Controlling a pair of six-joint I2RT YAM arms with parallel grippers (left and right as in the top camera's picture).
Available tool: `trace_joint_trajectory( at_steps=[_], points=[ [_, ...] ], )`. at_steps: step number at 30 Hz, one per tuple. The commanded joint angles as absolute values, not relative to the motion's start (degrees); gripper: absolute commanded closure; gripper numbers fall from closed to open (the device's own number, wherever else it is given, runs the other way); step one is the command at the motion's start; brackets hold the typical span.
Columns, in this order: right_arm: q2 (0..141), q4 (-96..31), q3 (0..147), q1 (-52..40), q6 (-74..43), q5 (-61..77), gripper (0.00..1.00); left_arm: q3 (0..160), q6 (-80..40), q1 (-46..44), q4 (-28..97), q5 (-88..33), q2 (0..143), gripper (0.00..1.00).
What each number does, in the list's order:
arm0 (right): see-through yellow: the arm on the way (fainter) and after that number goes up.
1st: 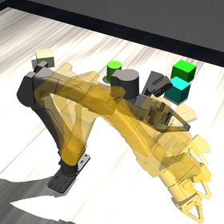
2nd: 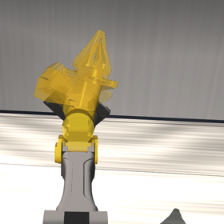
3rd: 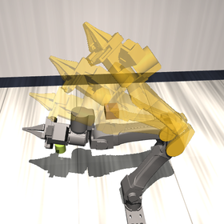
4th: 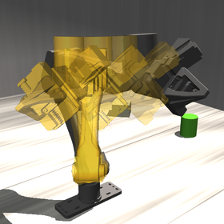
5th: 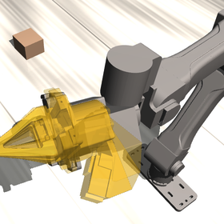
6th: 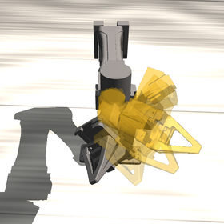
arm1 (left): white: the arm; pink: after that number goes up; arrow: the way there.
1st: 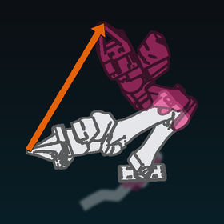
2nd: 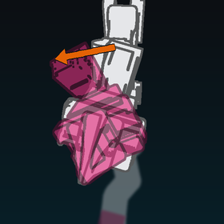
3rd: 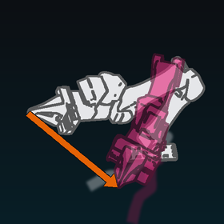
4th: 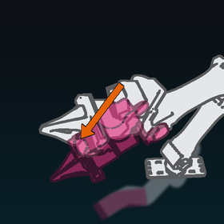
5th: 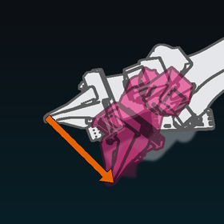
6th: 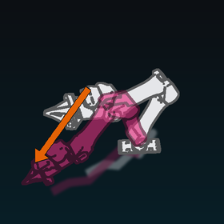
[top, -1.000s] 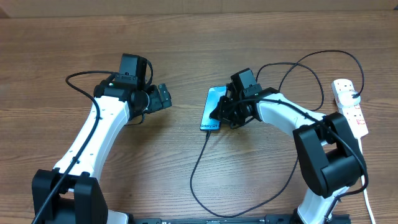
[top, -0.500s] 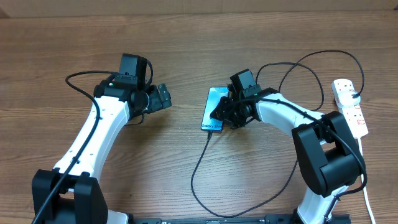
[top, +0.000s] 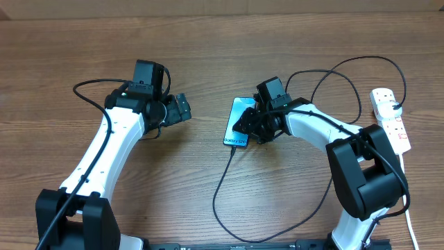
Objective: Plug charger to phone and switch on socket
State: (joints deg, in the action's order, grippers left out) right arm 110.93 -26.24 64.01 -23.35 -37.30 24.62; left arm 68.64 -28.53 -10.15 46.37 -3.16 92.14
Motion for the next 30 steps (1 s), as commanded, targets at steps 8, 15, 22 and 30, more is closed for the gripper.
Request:
trace_joint_trajectory(
  at_steps=[8,15,22,30],
  points=[
    [111.24,-28.32,63.7,-23.33,-40.75,18.02,0.44,68.82,-28.27,-10.52,46.5,-2.33,91.11,0.0],
    [111.24,-29.04,63.7,-23.33,-40.77,18.02,0.2,68.82,-28.29,-10.52,46.5,-2.33,91.11,0.0],
    [111.24,-29.89,63.72,-22.41,-40.75,18.09,0.0,68.82,-28.27,-10.52,46.5,-2.33,91.11,0.0],
    [111.24,-29.85,63.72,-22.31,-40.75,18.33,0.0,68.82,-28.27,-10.52,46.5,-2.35,91.11,0.0]
  ],
)
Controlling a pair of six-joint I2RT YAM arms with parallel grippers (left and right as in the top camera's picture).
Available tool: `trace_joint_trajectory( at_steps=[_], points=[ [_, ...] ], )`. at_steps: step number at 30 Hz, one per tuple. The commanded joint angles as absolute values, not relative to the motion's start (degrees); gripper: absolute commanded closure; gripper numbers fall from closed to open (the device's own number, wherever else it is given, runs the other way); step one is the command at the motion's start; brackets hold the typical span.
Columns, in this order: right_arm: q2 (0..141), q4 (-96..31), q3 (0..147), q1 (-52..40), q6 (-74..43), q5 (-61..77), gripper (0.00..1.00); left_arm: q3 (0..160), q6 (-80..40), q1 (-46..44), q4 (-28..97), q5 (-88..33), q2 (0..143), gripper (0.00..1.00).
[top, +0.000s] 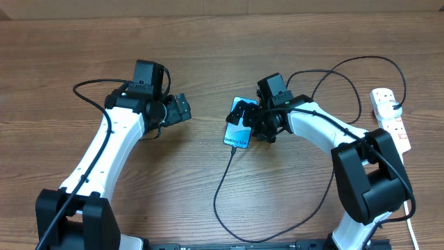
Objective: Plug charger to phone and switch on socket
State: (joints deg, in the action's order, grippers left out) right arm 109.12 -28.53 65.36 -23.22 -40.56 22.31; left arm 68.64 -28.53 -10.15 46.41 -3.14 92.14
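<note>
The phone [237, 135] lies flat at mid-table with its blue screen up. A black charger cable [220, 182] reaches its near end, and the plug appears seated there. My right gripper [241, 112] sits over the phone's far end and hides it. The overhead view does not show how far its fingers are spread. The white power strip [393, 119] lies at the right edge with a black plug in its far socket; its switches are too small to read. My left gripper [182, 108] hovers open left of the phone, holding nothing.
The charger cable loops toward the front edge, then back up behind the right arm to the power strip. A black lead [87, 89] curls on the table by the left arm. The white cord of the strip [411, 221] runs down the right edge.
My right gripper has moved from the phone's right edge to over its far end, covering the top of the screen. The phone now lies slightly more tilted. The left arm has not moved.
</note>
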Motion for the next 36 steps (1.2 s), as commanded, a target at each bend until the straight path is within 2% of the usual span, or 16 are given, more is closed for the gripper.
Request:
trace_joint_trajectory(
  at_steps=[1,36],
  points=[
    [111.24,-29.82,63.72,-22.31,-40.73,18.7,0.0,68.82,-28.29,-10.52,46.5,-2.33,91.11,0.0],
    [111.24,-28.82,63.72,-22.33,-40.73,26.7,0.0,68.82,-28.27,-10.52,46.5,-2.33,91.11,0.0]
  ],
)
